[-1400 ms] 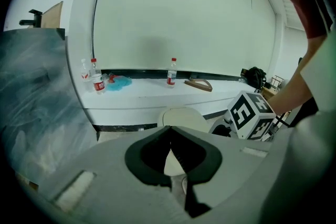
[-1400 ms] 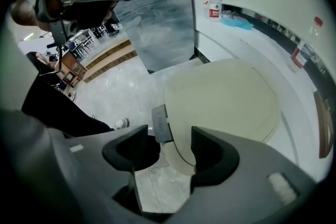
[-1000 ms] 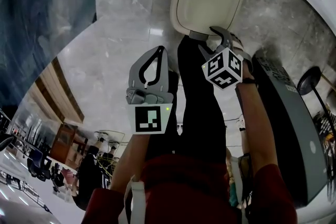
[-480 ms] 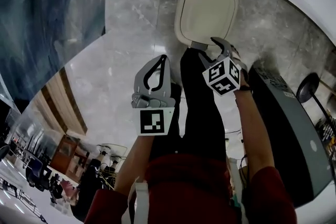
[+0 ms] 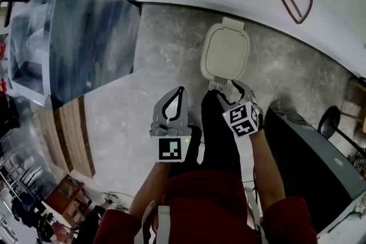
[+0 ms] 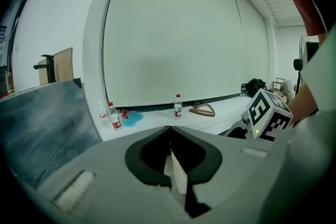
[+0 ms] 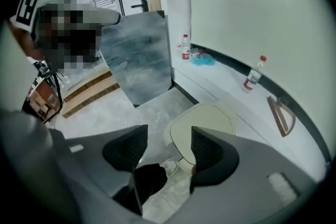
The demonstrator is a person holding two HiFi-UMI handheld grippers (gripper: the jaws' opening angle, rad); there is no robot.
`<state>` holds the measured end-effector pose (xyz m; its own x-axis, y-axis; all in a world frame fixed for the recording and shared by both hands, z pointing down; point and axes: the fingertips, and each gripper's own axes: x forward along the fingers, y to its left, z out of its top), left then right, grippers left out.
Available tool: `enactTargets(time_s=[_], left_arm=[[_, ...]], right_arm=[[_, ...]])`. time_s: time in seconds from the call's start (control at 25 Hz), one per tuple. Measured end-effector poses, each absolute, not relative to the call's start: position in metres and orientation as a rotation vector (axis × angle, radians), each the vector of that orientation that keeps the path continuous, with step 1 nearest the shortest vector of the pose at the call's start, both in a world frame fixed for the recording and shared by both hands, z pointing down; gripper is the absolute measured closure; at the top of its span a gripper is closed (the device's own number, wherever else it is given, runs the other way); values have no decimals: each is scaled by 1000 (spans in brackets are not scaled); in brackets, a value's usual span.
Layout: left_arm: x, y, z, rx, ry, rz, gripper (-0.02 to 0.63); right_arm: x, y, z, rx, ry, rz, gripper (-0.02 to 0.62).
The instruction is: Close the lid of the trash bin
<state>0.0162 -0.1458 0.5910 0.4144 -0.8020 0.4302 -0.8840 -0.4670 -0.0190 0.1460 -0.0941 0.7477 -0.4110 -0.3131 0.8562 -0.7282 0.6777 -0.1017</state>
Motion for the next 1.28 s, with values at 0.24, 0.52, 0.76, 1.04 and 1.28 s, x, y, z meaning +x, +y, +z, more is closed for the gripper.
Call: enactTargets(time_s=[0.24,0.52,0.76,1.04,1.28], left_arm=[[-19,-119,528,2471,-1568,467,609],[-44,-96,458,2531,-1639,352,609],[-73,-73,395,2569,-1732,218,609],[-112,-53,325,2614,-1878,139,609],[-139,-34,259,2626,-1988,46,609]], right_arm=[[120,-79,667,953,-2077,584,339],[105,-76,561,1166,-2204,423,339],[103,-63,470,1338,-2280,263,337],[106,-52,363,1475,-2345,-23,337],[102,-40,252,1631,-2449,-304,336]])
